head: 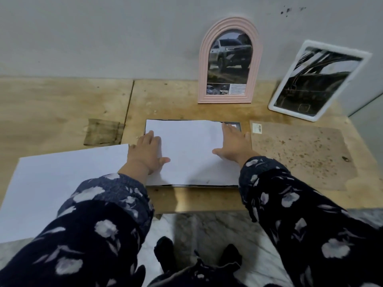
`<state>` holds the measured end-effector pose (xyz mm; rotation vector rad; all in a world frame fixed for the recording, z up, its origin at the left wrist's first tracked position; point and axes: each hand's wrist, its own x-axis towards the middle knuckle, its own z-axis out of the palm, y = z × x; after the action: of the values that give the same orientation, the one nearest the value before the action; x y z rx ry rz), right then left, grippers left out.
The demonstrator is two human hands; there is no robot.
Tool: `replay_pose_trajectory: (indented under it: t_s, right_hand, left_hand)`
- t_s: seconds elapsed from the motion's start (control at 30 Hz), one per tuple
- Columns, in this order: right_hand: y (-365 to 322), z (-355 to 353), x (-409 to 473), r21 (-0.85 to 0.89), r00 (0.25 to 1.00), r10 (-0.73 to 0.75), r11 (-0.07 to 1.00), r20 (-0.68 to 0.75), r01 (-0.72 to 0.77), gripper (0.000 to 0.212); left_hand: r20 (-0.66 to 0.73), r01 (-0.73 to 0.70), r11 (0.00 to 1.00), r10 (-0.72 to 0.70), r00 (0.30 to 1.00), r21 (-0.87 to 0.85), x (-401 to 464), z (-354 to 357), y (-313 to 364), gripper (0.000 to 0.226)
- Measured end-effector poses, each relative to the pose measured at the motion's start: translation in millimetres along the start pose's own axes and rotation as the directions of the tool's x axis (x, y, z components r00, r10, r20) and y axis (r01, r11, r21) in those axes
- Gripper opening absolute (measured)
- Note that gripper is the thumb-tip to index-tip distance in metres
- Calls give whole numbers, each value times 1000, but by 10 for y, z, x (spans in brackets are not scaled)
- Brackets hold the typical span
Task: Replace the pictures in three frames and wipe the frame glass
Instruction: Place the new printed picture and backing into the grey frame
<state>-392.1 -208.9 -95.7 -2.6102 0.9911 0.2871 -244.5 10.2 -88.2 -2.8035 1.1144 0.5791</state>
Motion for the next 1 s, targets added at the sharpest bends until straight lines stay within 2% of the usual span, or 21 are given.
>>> replay_pose_trajectory:
  t_s: [0.1,0.2,0.3,0.37,0.43,0.53,0.6,0.67,0.73,0.83,0.9,0.97,1.0]
  right_hand:
    - [-46,20,-59,101,993,26,995,-116,-14,82]
    - [-92,46,-122,334,970,80,943,-231,2,48]
    - [-125,53,-196,564,957,195,825,-214,-42,42]
    - [-147,55,-238,612,952,238,787,-190,-74,37]
    - [-163,37,-275,653,946,252,755,-204,-60,36]
    - [-207,-47,-336,717,927,284,697,-243,-26,30]
    - [-248,-146,-371,731,912,310,682,-268,-17,25]
    - [-290,-242,-369,746,906,314,666,-284,3,24]
    - [-339,-368,-350,745,893,311,666,-327,41,27]
    - [-344,-540,-272,760,880,350,649,-322,20,47]
    - [-321,-571,-187,799,922,362,590,-138,-113,74]
    - [-196,-451,17,859,936,331,437,123,-267,106]
    - [-91,-299,263,851,940,278,427,199,-306,108]
  left_hand:
    - [0,6,1000,-6,1000,-7,4,22,11,74]
    - [-6,9,1000,-9,1000,-27,10,28,-1,75]
    - [-25,26,996,-28,999,-83,16,29,14,81]
    - [-81,56,985,-70,994,-165,0,36,39,87]
    - [-134,91,943,-140,981,-319,-11,36,60,85]
    - [-252,38,862,-189,949,-505,-3,-20,12,68]
    - [-354,-57,822,-180,918,-566,8,-85,-50,47]
    - [-423,-164,732,-184,887,-662,5,-169,-95,27]
    - [-453,-227,623,-231,861,-748,8,-270,-112,17]
    - [-394,-196,484,-351,849,-853,21,-427,-122,23]
    - [-356,-164,412,-450,819,-896,-12,-523,-166,23]
    - [-348,-145,399,-502,792,-906,-47,-550,-242,25]
    - [-353,-142,401,-524,775,-905,-80,-548,-308,26]
